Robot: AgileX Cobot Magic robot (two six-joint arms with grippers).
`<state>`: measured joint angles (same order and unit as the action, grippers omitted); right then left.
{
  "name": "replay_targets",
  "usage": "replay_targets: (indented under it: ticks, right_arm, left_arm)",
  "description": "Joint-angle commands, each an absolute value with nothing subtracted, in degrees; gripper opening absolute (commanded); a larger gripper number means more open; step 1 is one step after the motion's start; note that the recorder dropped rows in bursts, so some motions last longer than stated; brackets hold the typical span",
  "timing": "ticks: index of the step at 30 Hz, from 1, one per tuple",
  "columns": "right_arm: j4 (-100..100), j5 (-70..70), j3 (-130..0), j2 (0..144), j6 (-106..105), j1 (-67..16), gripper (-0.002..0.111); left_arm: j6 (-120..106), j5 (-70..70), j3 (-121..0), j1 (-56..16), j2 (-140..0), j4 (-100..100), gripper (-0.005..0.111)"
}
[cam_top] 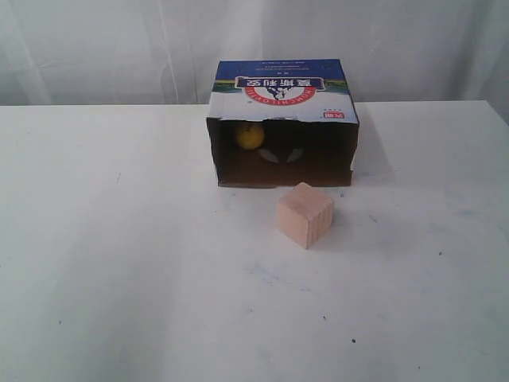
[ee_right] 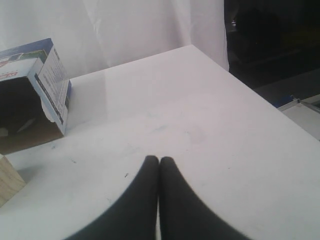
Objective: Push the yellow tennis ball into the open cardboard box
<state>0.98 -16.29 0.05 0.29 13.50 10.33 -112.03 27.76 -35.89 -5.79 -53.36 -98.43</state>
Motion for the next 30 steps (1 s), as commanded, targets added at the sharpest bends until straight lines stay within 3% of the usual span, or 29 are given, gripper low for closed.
replay_targets:
  ticks: [1,6,8,10,13,23,27,30]
  right_arm:
    - [0.46,-16.26,0.0,0.0,13.73,10.91,0.0]
    - [0.46,-16.26,0.0,0.0,13.73,10.91,0.0]
    - [0.46,-16.26,0.0,0.0,13.73,10.91,0.0]
    - [0.46,-16.26,0.0,0.0,13.73,10.91,0.0]
    - [0.46,-16.26,0.0,0.0,13.73,10.91,0.0]
    - [0.46,-16.26,0.0,0.0,13.73,10.91,0.0]
    - [0.46,-16.26,0.0,0.0,13.73,10.91,0.0]
    - [0.46,-16.26,0.0,0.0,13.73,10.91,0.0]
  left_arm:
    - [-112.03,22.74,-32.53,-5.63,-39.8,-99.95,0.0]
    - [-111.21,18.74,-32.41,-5.63,-30.22,-99.95,0.0]
    - [-100.33,14.83,-32.29,-5.63,-27.74,-99.44,0.0]
    - [-63.91,0.0,-32.3,-5.63,-26.18,-66.85,0.0]
    - [-62.88,-13.59,-32.55,-5.13,-26.17,-57.17,0.0]
    - [-61.19,-4.32,-32.55,-5.3,-27.08,-58.73,0.0]
    - [-33.52,-7.63,-32.55,-5.3,-25.61,-30.53,0.0]
    - [-28.2,-8.85,-32.1,-5.3,-23.94,-21.3,0.0]
